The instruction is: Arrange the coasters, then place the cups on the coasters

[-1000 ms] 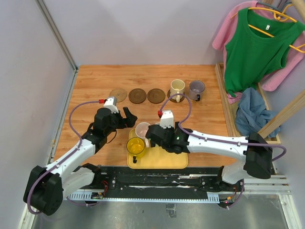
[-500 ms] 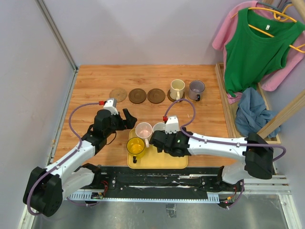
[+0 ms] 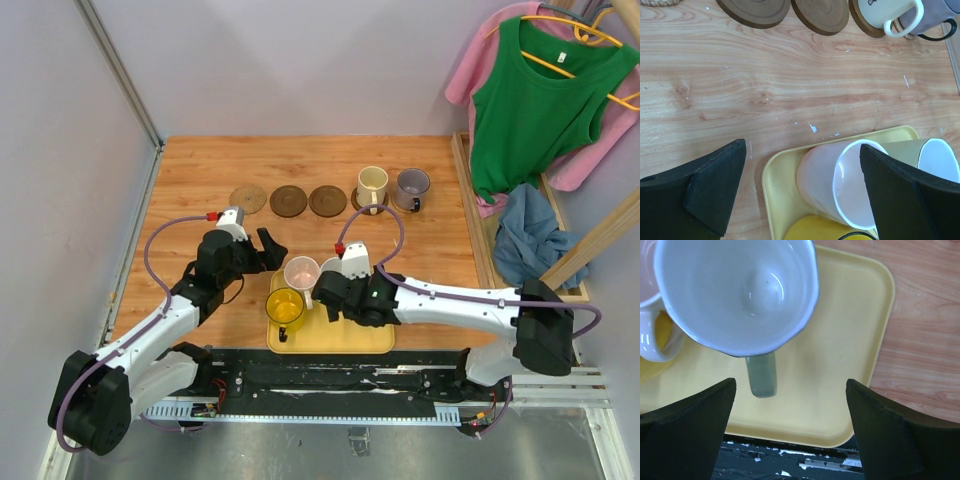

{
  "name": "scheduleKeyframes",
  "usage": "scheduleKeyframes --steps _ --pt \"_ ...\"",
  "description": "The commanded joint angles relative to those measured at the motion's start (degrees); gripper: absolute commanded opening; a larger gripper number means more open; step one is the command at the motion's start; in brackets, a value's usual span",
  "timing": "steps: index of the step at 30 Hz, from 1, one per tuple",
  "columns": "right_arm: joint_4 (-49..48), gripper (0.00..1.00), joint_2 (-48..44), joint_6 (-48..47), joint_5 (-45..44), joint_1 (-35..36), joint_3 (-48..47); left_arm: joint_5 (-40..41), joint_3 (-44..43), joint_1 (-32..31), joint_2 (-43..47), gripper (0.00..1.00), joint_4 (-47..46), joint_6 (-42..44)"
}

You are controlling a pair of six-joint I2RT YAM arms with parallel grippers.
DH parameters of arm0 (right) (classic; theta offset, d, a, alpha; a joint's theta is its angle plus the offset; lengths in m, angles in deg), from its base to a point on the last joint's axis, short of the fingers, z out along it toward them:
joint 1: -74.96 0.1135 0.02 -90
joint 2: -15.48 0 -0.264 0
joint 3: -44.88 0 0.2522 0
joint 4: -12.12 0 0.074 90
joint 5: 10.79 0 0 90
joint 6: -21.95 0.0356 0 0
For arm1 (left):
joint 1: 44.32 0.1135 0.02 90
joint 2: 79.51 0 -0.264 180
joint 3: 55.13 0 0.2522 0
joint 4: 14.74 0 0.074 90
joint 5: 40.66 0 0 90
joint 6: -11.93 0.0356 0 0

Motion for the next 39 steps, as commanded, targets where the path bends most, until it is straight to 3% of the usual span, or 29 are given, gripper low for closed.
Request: scheduleKeyframes --steps 1,23,30,34,39 --pt "-0.9 0.89 3.1 -2.9 0.6 0.7 -3.5 0.0 0.5 0.2 1.0 1.00 -1.6 0.0" --pt "-4.3 0.51 9.2 -3.5 2.4 -1.8 -5.0 0.1 0.7 0.3 -0.5 1.00 -2.3 0.7" --pt "-5.3 0.26 10.1 -3.1 3.0 -2.0 -4.4 0.0 1.1 0.3 -1.2 1.00 -2.7 0.7" --pt "-5.2 0.02 10.3 -2.7 2.9 -2.1 -4.3 0.0 1.3 0.3 -1.3 1.00 -2.7 0.8" --pt "-3.5 0.01 9.4 -1.1 1.7 -2.1 -5.0 0.0 1.3 0.2 -1.3 1.00 -2.7 1.0"
